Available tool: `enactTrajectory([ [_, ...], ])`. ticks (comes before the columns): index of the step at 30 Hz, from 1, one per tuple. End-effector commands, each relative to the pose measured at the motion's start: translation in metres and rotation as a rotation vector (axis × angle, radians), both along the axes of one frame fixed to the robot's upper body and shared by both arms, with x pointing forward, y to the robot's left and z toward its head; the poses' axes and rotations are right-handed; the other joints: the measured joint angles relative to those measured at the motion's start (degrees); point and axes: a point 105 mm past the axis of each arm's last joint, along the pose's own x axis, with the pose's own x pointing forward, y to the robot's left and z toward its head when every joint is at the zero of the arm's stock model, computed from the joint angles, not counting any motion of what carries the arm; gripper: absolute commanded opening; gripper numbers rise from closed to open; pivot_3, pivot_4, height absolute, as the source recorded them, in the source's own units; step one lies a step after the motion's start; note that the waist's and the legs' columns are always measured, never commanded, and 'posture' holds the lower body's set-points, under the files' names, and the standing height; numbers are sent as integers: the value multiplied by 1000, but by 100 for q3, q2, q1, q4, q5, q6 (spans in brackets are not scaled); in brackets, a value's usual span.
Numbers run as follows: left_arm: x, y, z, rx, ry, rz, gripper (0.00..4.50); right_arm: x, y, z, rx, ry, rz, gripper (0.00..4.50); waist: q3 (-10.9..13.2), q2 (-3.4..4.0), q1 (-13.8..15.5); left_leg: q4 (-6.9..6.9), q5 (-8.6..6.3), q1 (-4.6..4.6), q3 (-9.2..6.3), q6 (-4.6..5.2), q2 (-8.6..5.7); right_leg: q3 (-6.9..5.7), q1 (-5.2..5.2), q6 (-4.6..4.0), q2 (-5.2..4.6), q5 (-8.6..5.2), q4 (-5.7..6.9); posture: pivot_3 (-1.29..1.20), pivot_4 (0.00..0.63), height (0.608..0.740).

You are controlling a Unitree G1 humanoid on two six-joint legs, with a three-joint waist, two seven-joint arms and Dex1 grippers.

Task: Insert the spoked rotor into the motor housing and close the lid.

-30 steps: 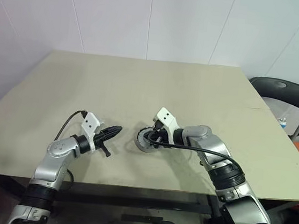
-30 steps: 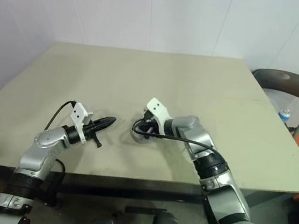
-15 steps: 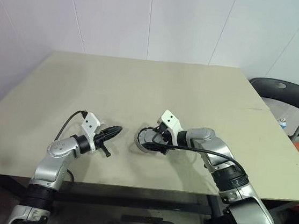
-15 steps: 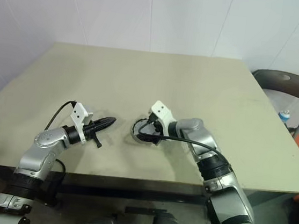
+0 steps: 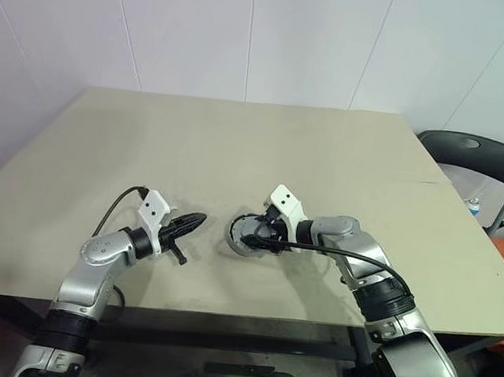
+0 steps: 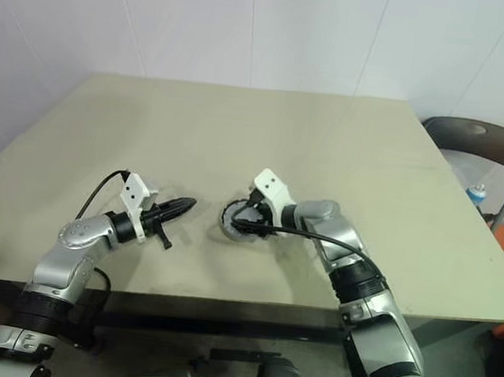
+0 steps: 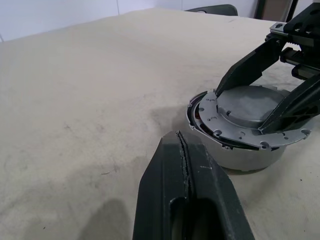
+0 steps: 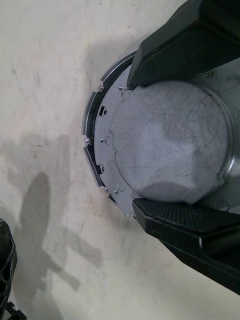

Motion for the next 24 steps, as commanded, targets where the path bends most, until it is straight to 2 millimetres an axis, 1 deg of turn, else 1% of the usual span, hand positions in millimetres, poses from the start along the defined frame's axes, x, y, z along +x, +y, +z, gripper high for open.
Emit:
enactTrajectory([
  [1, 2, -5, 10, 5, -46, -18, 0, -1, 8, 4, 111, 87, -31, 3075, 1, 1, -3, 0, 0, 0, 0, 0, 0, 0, 0, 0, 0, 0, 1, 0, 0, 740],
  [3, 2, -5, 9, 5, -45, -18, 0, 0, 9, 11, 162, 109, -41, 3075, 1, 2, -1, 0, 0, 0, -1, 0, 1, 0, 0, 0, 2, 0, 1, 0, 0, 740],
  [5, 1, -5, 8, 5, -44, -18, 0, 2, 8, 13, 170, 112, -53, 3075, 2, 3, -4, 0, 0, -3, -1, 0, 1, 0, -4, 0, 2, 0, 0, 0, 0, 740],
  [11, 2, -5, 8, 6, -44, -16, 0, 7, 3, 4, 95, 68, -80, 3075, 2, 3, -8, 0, 0, -12, 0, 0, 1, 0, -12, 0, 0, 1, -2, 0, 0, 740],
  [18, 1, -5, 8, 8, -43, -15, 0, 14, 8, 1, 70, 6, -121, 3075, 2, 3, -17, 0, 1, -7, 0, -1, 1, 1, -11, 0, 2, 1, 4, 0, 0, 740],
  [20, 2, -4, 8, 9, -44, -14, 0, 14, 11, 0, 70, 1, -124, 3075, 2, 3, -14, 0, 1, -8, 0, -1, 1, 1, -11, 0, 2, 1, 3, 0, 0, 740],
  [24, 2, -4, 8, 11, -46, -12, 0, 7, 12, -7, 45, 25, -94, 3075, 2, 3, -18, 0, 1, -8, 1, -1, 1, 1, -11, 0, 1, 1, 2, 0, 0, 740],
])
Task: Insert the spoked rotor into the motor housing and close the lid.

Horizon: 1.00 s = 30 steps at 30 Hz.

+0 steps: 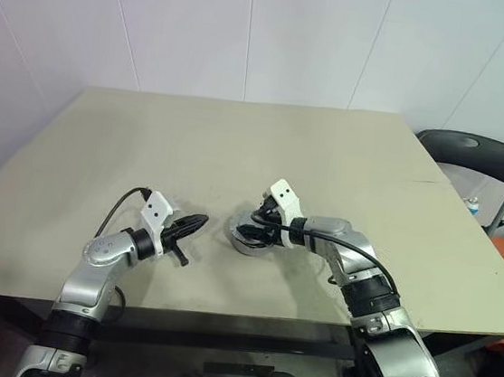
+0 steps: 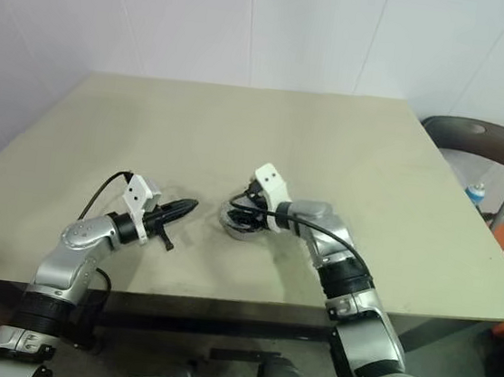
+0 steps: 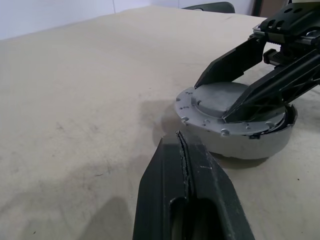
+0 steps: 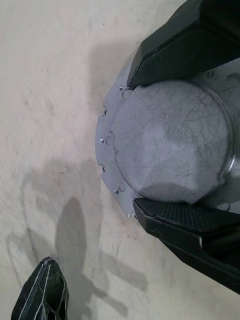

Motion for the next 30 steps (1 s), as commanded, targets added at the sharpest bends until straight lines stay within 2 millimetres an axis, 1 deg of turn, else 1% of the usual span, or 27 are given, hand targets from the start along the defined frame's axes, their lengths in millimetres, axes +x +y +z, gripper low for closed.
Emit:
enactTrajectory([
  [1, 2, 0, 10, 5, -46, -5, 0, -9, 4, -7, -7, 47, 47, 3075, 0, 0, 1, 0, 0, 0, 0, 0, 0, 0, 0, 0, 0, 0, 0, 0, 0, 740],
  [4, 2, 0, 10, 7, -45, -6, 0, -17, 4, -2, 32, 83, 94, 3075, 0, 0, 6, 0, 0, 1, -1, 0, 0, 0, 1, 0, 1, 0, 0, 0, 0, 740],
  [10, 1, -1, 10, 5, -45, -9, 0, -15, 0, 4, 14, 64, 107, 3075, 1, 1, 6, -2, -1, -6, 0, 1, 0, 0, -5, 0, 0, 0, -7, 0, 0, 740],
  [13, 1, 0, 11, 2, -48, -10, 0, -11, -7, -1, -66, 18, 101, 3075, 1, 1, 13, -2, -1, -8, 0, 1, 0, 0, -6, 0, -1, 0, -7, 0, 0, 740],
  [19, -3, -1, 15, -18, -47, -35, 0, -12, -9, -8, -121, -2, 119, 3075, 0, 1, 15, -2, -1, -7, 0, 1, 0, -1, -5, 0, 0, 0, -5, 0, 0, 740],
  [26, -9, -4, 17, -18, -38, -83, 0, -17, -10, -14, -135, 28, 142, 3075, 0, 1, 18, -1, -1, -5, -1, 1, 0, -1, -3, 0, 0, -1, -5, 0, 0, 740],
  [30, -9, -3, 17, -7, -39, -83, 0, -22, -15, -20, -160, 60, 153, 3075, 0, 1, 22, -2, -1, -4, 0, 1, 0, -1, -1, 0, -1, -1, -6, 0, 0, 740],
])
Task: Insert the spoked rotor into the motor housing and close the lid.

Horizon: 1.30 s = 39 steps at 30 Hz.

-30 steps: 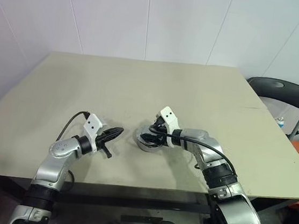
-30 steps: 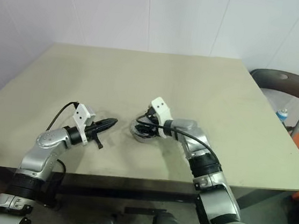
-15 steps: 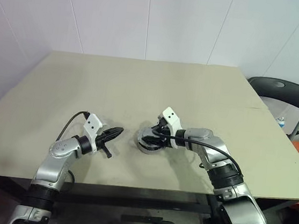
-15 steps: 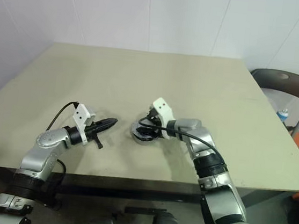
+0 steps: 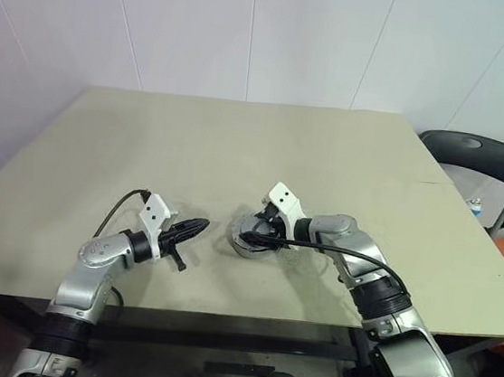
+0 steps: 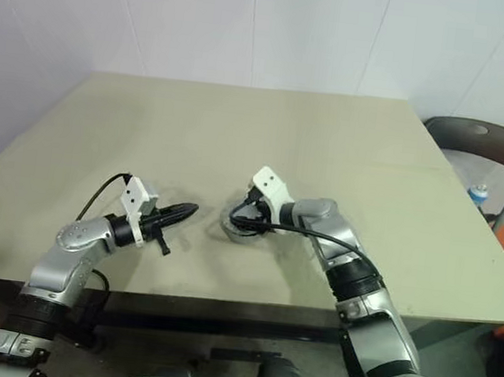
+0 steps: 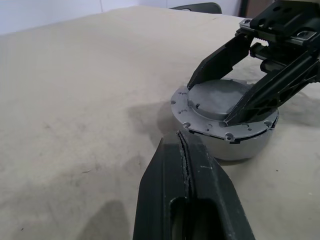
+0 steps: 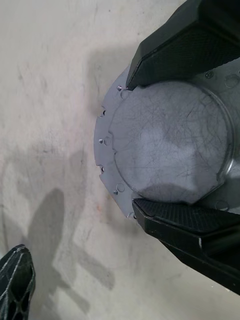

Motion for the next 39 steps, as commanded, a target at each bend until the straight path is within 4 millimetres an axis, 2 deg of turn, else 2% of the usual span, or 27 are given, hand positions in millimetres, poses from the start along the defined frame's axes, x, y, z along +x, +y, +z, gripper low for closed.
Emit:
enactTrajectory([
  [1, 1, -1, 14, 4, -53, -17, 0, -11, -9, -22, -63, 98, 4, 3075, -1, -1, 3, 0, 0, 0, 0, 0, 0, 0, 0, 0, 0, 0, 0, 0, 0, 740],
  [11, 0, -1, 11, 11, -47, -13, 0, -3, -14, -24, -70, 83, -56, 3075, -1, 0, 11, 0, 0, 1, -1, 0, 0, 0, 2, 0, -1, 0, -1, 0, 0, 740],
  [18, 1, -3, 10, 8, -47, -13, 0, -6, -29, -52, -162, 91, -78, 3075, -2, -1, 1, 0, 0, 34, 0, 0, 0, 0, 42, -2, 0, -3, 1, 0, 0, 740],
  [20, 1, -3, 10, 8, -48, -13, 0, -7, -32, -57, -157, 105, -87, 3075, 2, 5, 5, -1, -1, 73, 0, 1, 0, 0, 79, -13, 0, -15, -1, 0, 0, 740],
  [23, 2, -3, 10, 10, -49, -13, 0, -12, -36, -62, -152, 135, -86, 3075, 6, 15, 12, -3, -4, 101, -2, 7, -1, -1, 139, 28, -2, -47, -4, 0, 0, 740],
  [28, 4, -7, 12, 4, -47, -26, 0, -20, -40, -69, -155, 182, -73, 3075, -2, 15, 24, -3, -7, 100, -5, 12, -2, -1, 139, 38, -3, -49, -4, 0, 0, 740],
  [39, 33, -67, 14, -68, -34, -186, 0, -14, -35, -60, -151, 160, -60, 3075, -9, 13, 37, -6, -11, 92, -9, 19, -11, -1, 136, 29, -8, -42, -19, 0, 0, 740],
])
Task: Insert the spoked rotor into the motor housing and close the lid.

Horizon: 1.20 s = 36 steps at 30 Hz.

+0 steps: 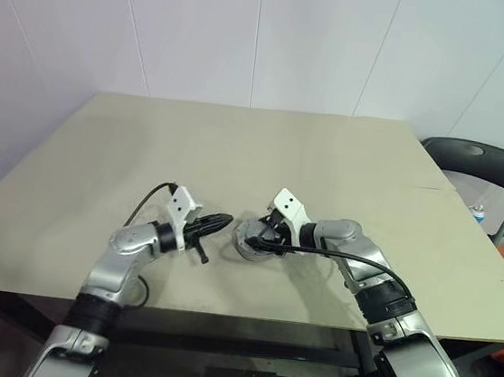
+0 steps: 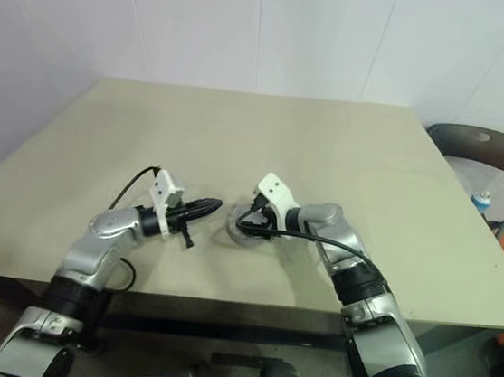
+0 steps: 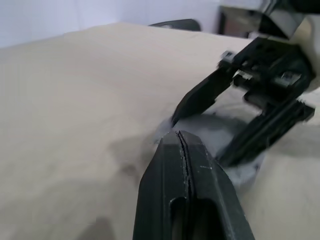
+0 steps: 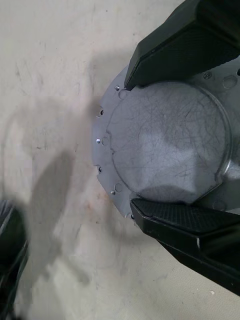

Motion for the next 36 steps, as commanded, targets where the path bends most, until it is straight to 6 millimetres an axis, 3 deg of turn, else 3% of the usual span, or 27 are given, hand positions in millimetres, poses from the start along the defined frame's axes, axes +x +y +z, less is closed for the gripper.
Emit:
enactTrajectory([
  [1, 8, -14, 12, -8, -50, -60, 0, -14, -23, -45, -135, 155, -58, 3075, 0, 0, -22, 0, 0, 0, 0, 0, 0, 0, -1, 0, 0, 0, -3, 0, 0, 740],
  [5, 15, -28, 11, -4, -38, -106, 0, -14, -21, -44, -131, 149, -57, 3075, 0, 1, -27, -3, -1, -2, 0, 2, 0, 0, -1, 0, 1, 6, -11, 0, 0, 740],
  [12, 12, -49, -12, 78, 36, -215, 0, -15, -19, -42, -122, 142, -63, 3075, -1, 1, -29, -4, -3, -2, 1, 5, 1, 0, -1, 10, 2, 12, -18, 0, 0, 740],
  [16, 6, -49, -29, 180, 65, -259, 0, -14, -19, -41, -120, 137, -67, 3075, -1, 2, -27, -5, -4, -2, -1, 7, 1, 0, 0, 11, 2, 11, -19, 0, 0, 740],
  [22, 4, -47, -33, 216, 70, -269, 0, -17, -17, -36, -107, 126, -40, 3075, -8, 9, -24, -7, -5, 1, -3, 10, 2, 0, 3, 24, 2, 4, -27, 0, 0, 740],
  [23, 3, -46, -34, 222, 73, -273, 0, -20, -15, -34, -102, 126, -21, 3840, -9, 10, -23, -8, -6, 0, -4, 10, 2, 0, 3, 23, 1, 4, -28, 0, 0, 740],
  [25, 1, -44, -36, 233, 75, -278, 0, -20, -14, -29, -86, 126, -13, 4441, -8, 10, -27, -9, -6, 0, -4, 12, 2, -2, 1, 24, 2, 4, -31, 0, 0, 740],
  [36, 0, -38, -31, 257, 67, -302, 0, -12, -33, 20, 147, 212, -52, 4479, -6, 12, -21, -9, -12, -8, -6, 22, 2, -4, -18, 11, 1, 12, -46, 0, 0, 740],
])
